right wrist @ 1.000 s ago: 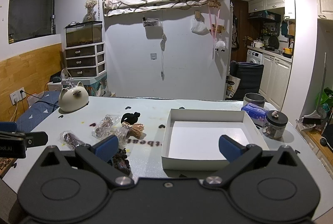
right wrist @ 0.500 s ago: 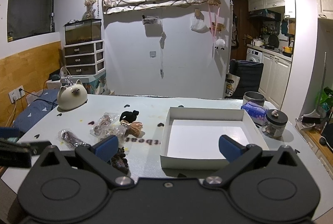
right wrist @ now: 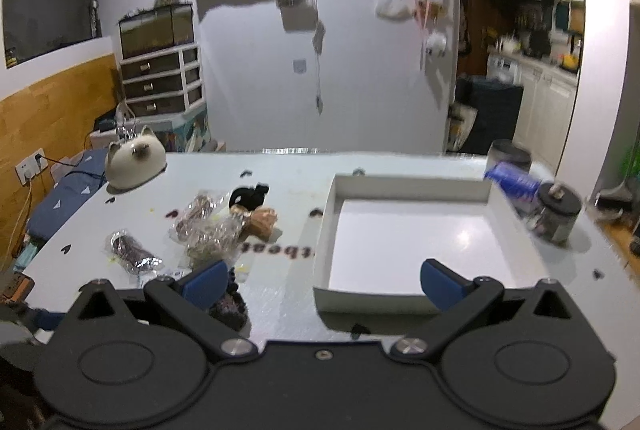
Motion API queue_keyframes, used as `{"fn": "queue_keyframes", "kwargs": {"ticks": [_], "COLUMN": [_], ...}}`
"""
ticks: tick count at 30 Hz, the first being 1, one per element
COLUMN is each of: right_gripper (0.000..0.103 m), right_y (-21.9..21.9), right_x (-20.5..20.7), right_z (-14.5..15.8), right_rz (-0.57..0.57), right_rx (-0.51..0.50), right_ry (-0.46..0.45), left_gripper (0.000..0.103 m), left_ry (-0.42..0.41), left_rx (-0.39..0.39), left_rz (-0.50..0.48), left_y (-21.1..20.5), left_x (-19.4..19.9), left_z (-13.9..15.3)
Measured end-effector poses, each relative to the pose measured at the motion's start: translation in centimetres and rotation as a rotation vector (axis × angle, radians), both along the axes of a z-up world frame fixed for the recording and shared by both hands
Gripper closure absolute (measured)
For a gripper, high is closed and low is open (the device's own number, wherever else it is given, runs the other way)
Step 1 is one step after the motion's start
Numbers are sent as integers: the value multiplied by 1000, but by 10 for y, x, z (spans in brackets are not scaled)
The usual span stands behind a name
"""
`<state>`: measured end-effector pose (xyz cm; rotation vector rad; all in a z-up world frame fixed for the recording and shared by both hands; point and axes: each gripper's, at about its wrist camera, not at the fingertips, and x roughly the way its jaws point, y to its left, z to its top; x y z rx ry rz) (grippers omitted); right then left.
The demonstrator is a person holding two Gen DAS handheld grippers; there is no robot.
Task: Organize soft objects
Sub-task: 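Grasp the blue-patterned fabric pouch with the left tool while the right tool grasps the dark knitted scrunchie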
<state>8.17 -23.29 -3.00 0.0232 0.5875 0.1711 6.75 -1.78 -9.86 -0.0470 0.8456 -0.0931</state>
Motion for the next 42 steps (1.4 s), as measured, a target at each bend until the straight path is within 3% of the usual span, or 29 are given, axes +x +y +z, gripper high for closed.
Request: {"fn": "queue_keyframes", "kwargs": {"ticks": [7, 11, 13, 15, 19, 22, 30, 35, 41, 42], "right_gripper": [0, 0, 1, 5, 7, 10, 12, 16, 28, 37], "right_y": [7, 12, 14, 17, 25, 35, 76, 109, 121, 122], "right_x": [35, 54, 62, 69, 81, 92, 116, 124, 135, 136], "right_z": [-10, -14, -15, -18, -25, -32, -56, -81, -103, -106], "right_rz": [34, 65, 88, 115, 163, 211, 357, 439, 406, 395], "right_rx": [-1, 1, 7, 15, 37, 54, 51, 16, 49, 51], "right_ry": [86, 111, 127, 145, 184, 210, 267, 306, 364, 372], "left_gripper": [0, 4, 20, 23, 46, 51, 52, 52, 52, 52], "left_ry": [82, 121, 150, 170, 186, 188, 164, 131, 103, 100], "left_rx": [32, -16, -14, 7, -53, -53, -107, -101, -83, -80], "left_rz": [-21, -27, -1, 25, 56, 58, 92, 149, 217, 227], "left_y": [-5, -4, -3, -2, 7, 8, 28, 44, 61, 63], "left_x": [43, 60, 66, 70, 72, 68, 44, 24, 3, 0], "left_z": [-36, -52, -59, -64, -68, -66, -54, -42, -30, -29]}}
